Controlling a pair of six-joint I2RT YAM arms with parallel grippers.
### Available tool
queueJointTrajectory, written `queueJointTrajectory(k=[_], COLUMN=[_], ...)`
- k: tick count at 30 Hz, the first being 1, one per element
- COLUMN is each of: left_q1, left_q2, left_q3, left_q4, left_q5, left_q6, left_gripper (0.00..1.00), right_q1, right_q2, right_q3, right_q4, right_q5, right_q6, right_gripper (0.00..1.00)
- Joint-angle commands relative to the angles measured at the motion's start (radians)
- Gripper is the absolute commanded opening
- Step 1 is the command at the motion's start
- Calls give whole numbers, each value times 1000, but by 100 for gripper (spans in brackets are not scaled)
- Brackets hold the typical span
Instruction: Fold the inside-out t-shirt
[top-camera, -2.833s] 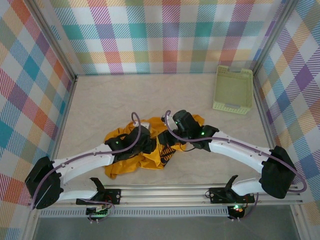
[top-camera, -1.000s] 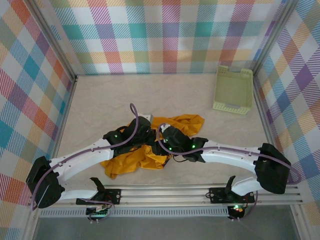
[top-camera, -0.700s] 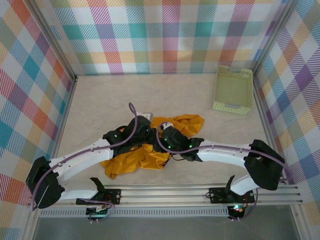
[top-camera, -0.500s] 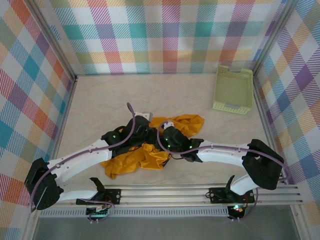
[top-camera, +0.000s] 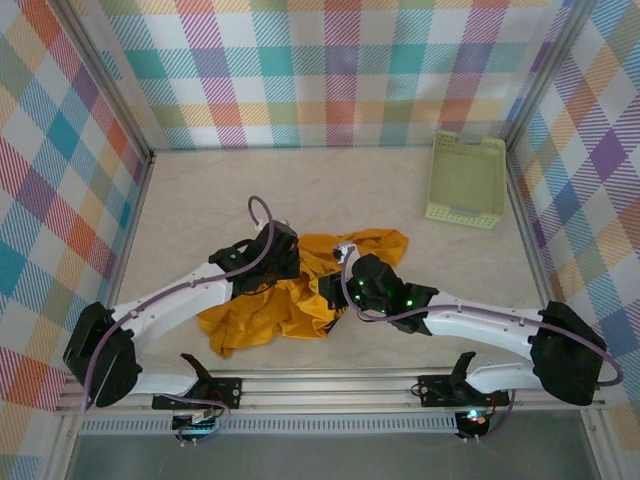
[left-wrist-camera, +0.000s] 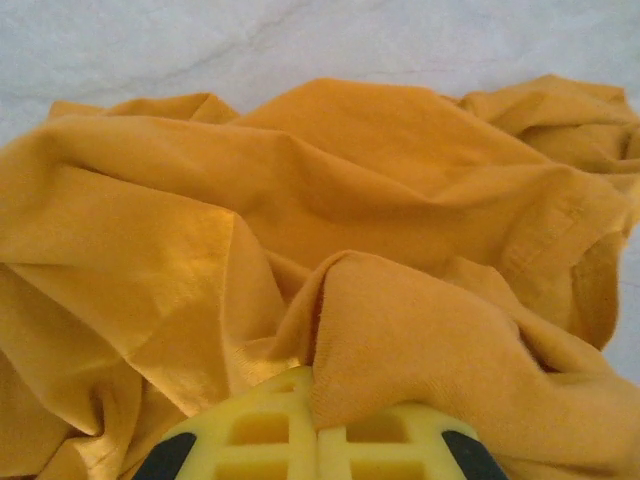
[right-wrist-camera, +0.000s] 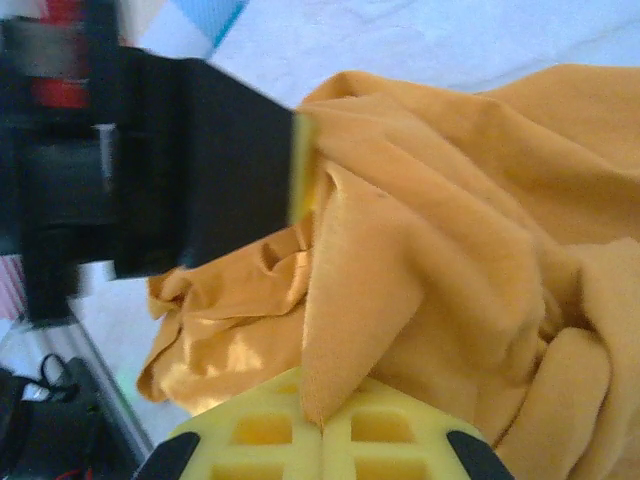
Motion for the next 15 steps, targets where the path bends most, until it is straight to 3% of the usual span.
queueJointTrajectory(k=[1, 4, 8, 15], left_q1=[7, 2, -53, -145], left_q2=[27, 16, -106, -258], left_q3=[48, 46, -37, -183], left_q4=[-70, -87, -37, 120], left_q5=[-41, -27, -5, 120], left_q6=[29, 43, 86, 134], left_gripper=[4, 15, 33, 50], right_q1=[-5, -15, -66, -107], right_q2=[-30, -64, -110, -145], right_q3=[-48, -86, -108, -119], right_q4=[90, 144, 170, 146], right_q5=[-115, -142, -180, -216], right_q6=[-38, -38, -15, -25], right_gripper=[0, 0, 0, 0])
